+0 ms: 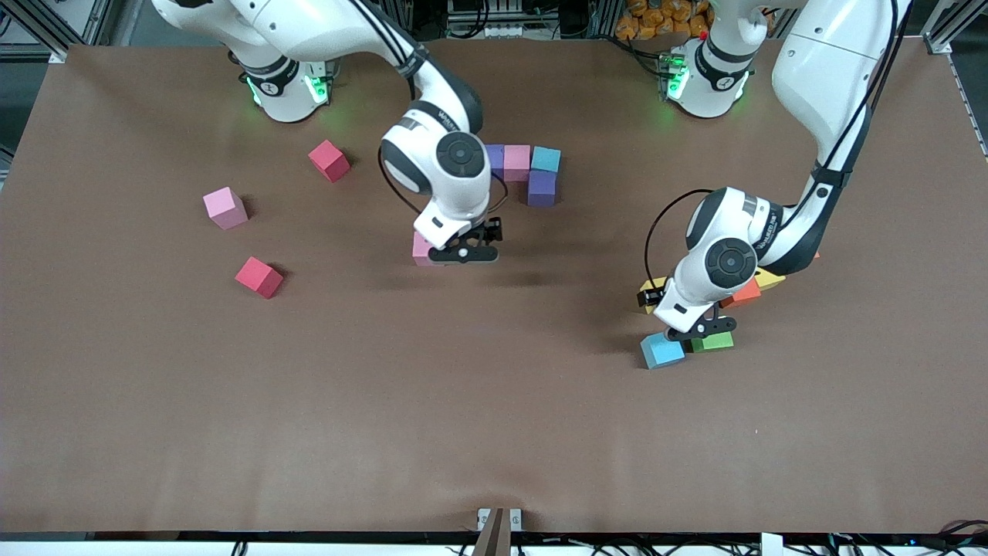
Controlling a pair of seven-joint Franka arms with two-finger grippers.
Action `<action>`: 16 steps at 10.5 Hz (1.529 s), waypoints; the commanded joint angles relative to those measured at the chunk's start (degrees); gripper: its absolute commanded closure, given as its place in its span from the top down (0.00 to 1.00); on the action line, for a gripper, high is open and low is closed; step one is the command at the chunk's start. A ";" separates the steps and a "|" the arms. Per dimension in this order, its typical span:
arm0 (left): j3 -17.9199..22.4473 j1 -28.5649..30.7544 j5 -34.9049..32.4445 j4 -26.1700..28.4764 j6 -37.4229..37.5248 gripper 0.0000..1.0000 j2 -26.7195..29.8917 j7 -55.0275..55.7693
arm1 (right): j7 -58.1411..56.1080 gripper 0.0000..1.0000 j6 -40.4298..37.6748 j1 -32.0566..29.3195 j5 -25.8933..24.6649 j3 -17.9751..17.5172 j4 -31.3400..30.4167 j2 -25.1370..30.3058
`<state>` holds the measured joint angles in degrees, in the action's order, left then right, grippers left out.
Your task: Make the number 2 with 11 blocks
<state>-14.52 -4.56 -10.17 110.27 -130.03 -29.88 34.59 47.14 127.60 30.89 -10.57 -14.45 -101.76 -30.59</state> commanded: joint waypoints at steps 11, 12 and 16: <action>-0.69 -2.03 -0.82 -2.61 0.39 0.60 -0.35 2.66 | -6.36 1.00 13.73 -6.11 -6.13 -0.84 -16.27 4.48; -0.69 -3.25 -0.73 -2.61 0.56 0.60 -0.26 3.46 | -6.36 1.00 13.73 -6.19 -6.13 -0.84 -17.32 5.18; -2.52 -4.85 -0.73 -2.26 0.91 0.62 1.05 7.06 | -5.57 1.00 19.43 -6.19 -6.04 -0.93 -20.75 5.01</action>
<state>-16.13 -9.49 -10.17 107.98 -130.06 -29.99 39.80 41.05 144.41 25.81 -15.78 -14.55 -119.33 -27.32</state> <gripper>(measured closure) 0.383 0.000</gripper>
